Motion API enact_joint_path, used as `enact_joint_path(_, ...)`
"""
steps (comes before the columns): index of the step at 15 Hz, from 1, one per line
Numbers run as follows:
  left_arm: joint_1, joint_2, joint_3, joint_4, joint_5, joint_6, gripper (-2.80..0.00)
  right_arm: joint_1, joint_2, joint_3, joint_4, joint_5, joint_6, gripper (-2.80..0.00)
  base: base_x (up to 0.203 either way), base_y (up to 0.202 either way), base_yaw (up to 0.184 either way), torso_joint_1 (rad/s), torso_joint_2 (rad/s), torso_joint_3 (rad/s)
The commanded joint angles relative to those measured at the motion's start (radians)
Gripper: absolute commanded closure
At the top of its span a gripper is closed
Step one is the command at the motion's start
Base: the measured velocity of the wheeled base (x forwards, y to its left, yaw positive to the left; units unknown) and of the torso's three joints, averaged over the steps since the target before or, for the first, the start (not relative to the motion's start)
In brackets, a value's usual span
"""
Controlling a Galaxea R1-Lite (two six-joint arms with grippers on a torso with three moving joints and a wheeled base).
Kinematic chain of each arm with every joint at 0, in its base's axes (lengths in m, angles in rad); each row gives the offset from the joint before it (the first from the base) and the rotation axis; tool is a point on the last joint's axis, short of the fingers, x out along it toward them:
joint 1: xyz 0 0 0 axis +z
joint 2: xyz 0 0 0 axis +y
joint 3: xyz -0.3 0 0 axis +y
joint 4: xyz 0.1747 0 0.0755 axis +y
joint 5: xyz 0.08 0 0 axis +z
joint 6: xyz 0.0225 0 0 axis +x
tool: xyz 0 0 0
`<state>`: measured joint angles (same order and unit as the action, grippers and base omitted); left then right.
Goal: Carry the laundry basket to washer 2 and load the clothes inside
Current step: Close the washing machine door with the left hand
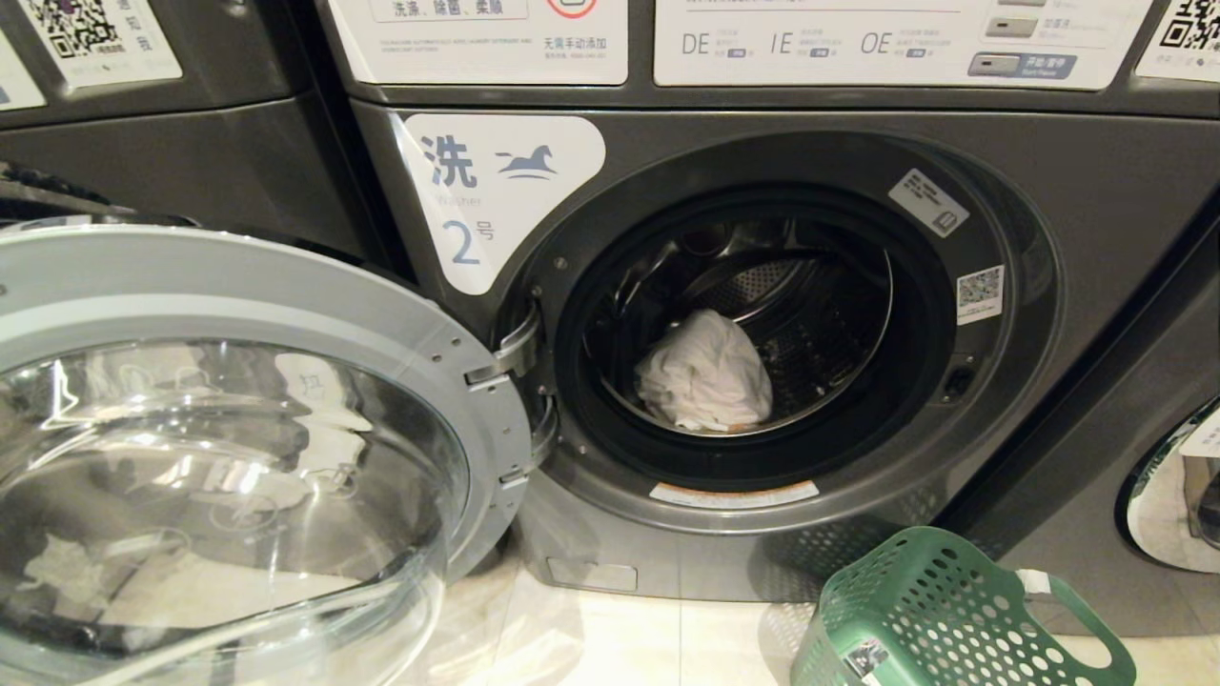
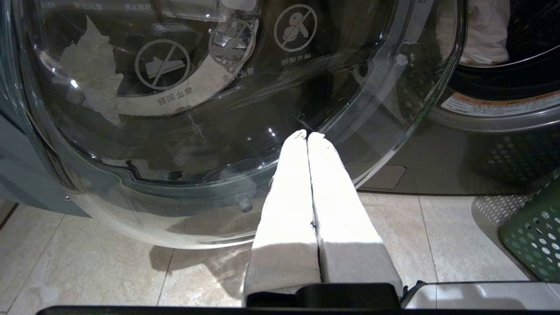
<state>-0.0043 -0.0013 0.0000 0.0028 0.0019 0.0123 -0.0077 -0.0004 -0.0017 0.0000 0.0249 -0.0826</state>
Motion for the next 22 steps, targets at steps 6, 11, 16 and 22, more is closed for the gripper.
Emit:
enact_joint_path(6,0.0,0.0,0.0,-0.001,0.0,0.001,0.0,0.0,0.002,0.002,0.0,0.0,0.0,0.0,-0.072,0.0,0.001,0.003,0.0,0.006)
enact_joint_path(11,0.0,0.0,0.0,-0.001,0.0,0.001,0.0,0.0,0.002,0.002,0.0,0.001,0.0,0.0,-0.194,0.0,0.002,0.002,0.0,0.005)
enact_joint_path(16,0.0,0.0,0.0,-0.001,0.0,0.001,0.0,0.0,0.002,0.002,0.0,0.001,0.0,0.0,-0.194,0.0,0.002,0.001,0.0,0.004)
enact_joint_path(22,0.0,0.001,0.0,0.0,0.0,0.0,0.0,0.0,0.002,0.0,0.0,0.001,0.001,0.0,-0.082,0.0,0.001,0.0,0.0,0.002)
